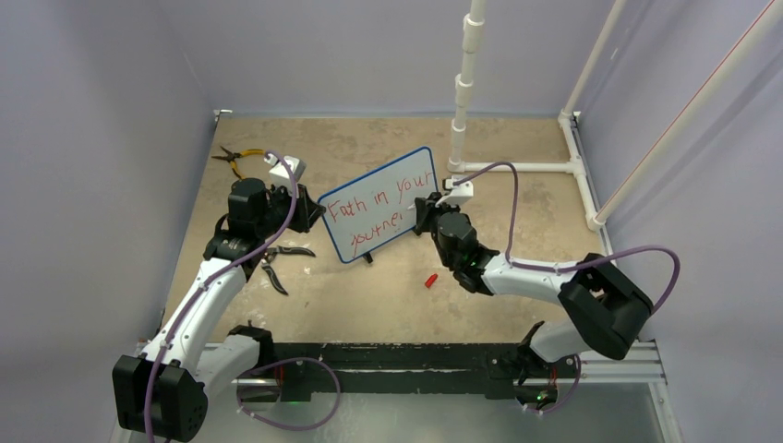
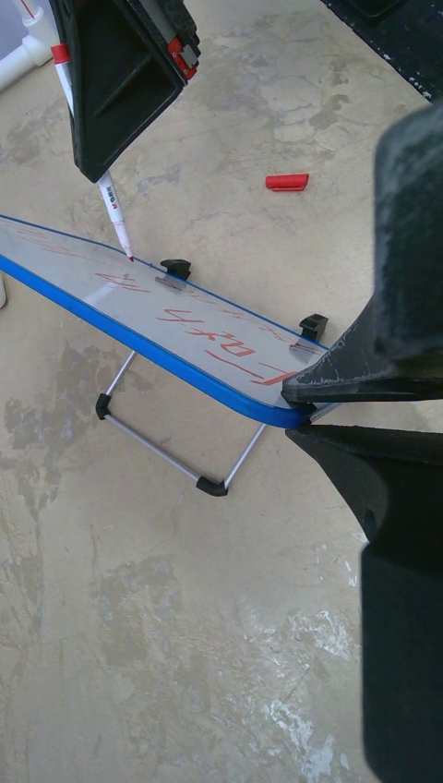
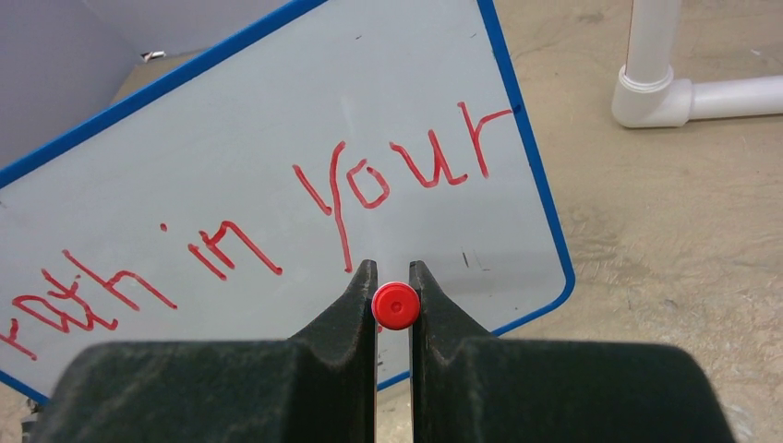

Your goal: Write a sentence on the whiteboard

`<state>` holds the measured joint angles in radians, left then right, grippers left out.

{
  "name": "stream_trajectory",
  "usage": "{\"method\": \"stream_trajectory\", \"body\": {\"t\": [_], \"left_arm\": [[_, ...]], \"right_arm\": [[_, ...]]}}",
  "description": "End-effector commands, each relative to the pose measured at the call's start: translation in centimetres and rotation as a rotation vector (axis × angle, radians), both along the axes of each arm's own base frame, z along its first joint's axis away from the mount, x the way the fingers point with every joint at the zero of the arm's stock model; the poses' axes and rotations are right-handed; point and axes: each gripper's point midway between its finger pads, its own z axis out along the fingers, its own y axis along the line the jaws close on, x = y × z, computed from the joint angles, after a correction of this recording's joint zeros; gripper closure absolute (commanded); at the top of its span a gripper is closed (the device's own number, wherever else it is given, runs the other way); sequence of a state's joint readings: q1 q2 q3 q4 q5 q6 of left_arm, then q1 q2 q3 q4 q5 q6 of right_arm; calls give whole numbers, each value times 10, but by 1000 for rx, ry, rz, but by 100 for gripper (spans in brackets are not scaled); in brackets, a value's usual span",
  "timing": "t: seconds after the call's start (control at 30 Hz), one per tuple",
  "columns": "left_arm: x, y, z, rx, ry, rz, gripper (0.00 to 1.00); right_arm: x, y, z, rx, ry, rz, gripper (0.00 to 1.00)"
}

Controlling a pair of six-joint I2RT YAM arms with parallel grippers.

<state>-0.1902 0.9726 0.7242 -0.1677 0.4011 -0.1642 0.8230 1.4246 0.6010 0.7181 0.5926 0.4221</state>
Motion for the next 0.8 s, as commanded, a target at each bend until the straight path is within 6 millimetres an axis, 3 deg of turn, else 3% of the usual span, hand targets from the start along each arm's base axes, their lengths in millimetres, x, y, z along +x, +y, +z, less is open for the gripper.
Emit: {"method": "stream_trajectory", "body": {"t": [0.0,0.23,0.77], "left_arm": [[-4,-3,-8,-1,24,-25,100],[-4,-3,-8,-1,25,-26,100],[-4,-3,-8,0,25,-25,100]], "right_arm": [[12,-1,19,16,-45,-40,100],[15,2,20,13,-50,-27,100],[13,17,-2,-11,-12,49,100]]}}
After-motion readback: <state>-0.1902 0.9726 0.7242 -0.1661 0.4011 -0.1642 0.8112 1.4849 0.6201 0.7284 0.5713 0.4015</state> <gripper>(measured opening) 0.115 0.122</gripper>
